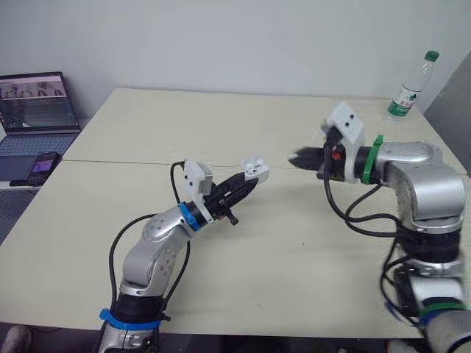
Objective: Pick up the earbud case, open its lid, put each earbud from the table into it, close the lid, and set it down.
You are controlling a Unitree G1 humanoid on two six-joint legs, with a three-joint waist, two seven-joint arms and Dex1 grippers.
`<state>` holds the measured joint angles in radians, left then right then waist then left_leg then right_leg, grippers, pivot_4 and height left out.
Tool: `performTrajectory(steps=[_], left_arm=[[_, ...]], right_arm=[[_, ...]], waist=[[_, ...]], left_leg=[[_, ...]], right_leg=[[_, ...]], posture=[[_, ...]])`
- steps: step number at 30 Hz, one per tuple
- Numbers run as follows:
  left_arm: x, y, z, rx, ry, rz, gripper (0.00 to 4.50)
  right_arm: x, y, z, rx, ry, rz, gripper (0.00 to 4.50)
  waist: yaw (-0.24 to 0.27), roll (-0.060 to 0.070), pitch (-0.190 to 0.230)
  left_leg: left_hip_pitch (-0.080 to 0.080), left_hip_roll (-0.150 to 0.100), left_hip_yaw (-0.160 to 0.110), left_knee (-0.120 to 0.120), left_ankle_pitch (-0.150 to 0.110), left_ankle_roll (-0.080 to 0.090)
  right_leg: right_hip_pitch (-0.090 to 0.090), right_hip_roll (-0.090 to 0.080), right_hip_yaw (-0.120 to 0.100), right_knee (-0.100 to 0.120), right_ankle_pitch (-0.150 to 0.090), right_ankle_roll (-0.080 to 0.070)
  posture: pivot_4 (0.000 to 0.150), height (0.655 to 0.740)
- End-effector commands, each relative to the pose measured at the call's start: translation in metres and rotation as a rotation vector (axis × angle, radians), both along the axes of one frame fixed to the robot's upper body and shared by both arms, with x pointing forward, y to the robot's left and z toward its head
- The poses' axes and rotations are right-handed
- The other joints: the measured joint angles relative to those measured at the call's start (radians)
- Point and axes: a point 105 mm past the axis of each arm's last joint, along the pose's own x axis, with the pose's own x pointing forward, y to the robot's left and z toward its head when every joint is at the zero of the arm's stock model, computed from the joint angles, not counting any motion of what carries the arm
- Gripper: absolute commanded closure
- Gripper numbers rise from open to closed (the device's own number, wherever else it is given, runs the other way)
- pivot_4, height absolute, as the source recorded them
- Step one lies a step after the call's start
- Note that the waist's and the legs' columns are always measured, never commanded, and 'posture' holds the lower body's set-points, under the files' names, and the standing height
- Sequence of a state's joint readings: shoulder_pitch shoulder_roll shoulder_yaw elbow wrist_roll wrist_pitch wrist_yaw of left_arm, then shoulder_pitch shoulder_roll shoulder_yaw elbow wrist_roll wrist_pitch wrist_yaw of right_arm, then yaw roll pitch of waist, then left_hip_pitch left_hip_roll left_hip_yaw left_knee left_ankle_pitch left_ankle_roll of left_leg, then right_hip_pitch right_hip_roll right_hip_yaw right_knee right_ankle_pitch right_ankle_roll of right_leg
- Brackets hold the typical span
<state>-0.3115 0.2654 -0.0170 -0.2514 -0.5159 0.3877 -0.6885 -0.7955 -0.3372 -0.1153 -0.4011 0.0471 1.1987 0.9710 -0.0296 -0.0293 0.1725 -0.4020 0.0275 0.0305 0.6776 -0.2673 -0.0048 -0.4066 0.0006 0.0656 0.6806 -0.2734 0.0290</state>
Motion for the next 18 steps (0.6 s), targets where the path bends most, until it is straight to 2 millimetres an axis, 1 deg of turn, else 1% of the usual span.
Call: performTrajectory(steps=[1, 3, 5, 9, 13, 18], left_arm=[[-0.001, -0.003, 0.012, -0.033, -0.029, -0.024, 3.73], [0.001, -0.002, 0.013, -0.034, -0.030, -0.023, 3.73], [0.001, -0.002, 0.015, -0.030, -0.035, -0.025, 3.73], [0.003, -0.002, 0.017, -0.025, -0.044, -0.030, 3.73], [0.004, -0.002, 0.019, -0.026, -0.046, -0.031, 3.73], [0.004, -0.004, 0.019, -0.029, -0.046, -0.033, 3.73]], right_arm=[[-0.008, 0.002, 0.031, 0.222, -0.165, -0.079, 4.08], [-0.010, 0.011, 0.036, 0.329, -0.205, -0.103, 4.08], [-0.015, 0.022, 0.035, 0.373, -0.211, -0.104, 4.08], [-0.024, 0.039, 0.020, 0.315, -0.238, -0.070, 4.08], [-0.026, 0.043, 0.008, 0.262, -0.266, -0.066, 4.08], [-0.024, 0.043, -0.002, 0.220, -0.295, -0.107, 4.08]], waist=[[-0.001, 0.000, 0.000], [-0.002, 0.000, 0.000], [-0.003, 0.000, 0.000], [-0.002, 0.000, 0.000], [-0.003, 0.000, 0.000], [-0.003, 0.000, 0.000]], left_leg=[[0.000, 0.000, 0.000, 0.000, 0.000, 0.000], [0.000, 0.000, 0.000, 0.000, 0.000, 0.000], [0.000, 0.000, 0.000, 0.000, 0.000, 0.000], [0.000, 0.000, 0.000, 0.000, 0.000, 0.000], [0.000, 0.000, 0.001, 0.000, 0.000, 0.000], [0.000, 0.000, 0.000, 0.000, 0.000, 0.000]], right_leg=[[0.000, 0.000, 0.000, 0.000, 0.000, 0.000], [0.000, 0.000, 0.000, 0.000, 0.000, 0.000], [0.000, 0.000, 0.000, 0.000, 0.000, 0.000], [0.000, 0.000, 0.000, 0.000, 0.000, 0.000], [0.000, 0.000, 0.000, 0.000, 0.000, 0.000], [0.000, 0.001, 0.000, 0.000, 0.000, 0.000]], posture=[[0.150, 0.7389], [0.150, 0.7389], [0.150, 0.7389], [0.150, 0.7389], [0.150, 0.7389], [0.150, 0.7389]])
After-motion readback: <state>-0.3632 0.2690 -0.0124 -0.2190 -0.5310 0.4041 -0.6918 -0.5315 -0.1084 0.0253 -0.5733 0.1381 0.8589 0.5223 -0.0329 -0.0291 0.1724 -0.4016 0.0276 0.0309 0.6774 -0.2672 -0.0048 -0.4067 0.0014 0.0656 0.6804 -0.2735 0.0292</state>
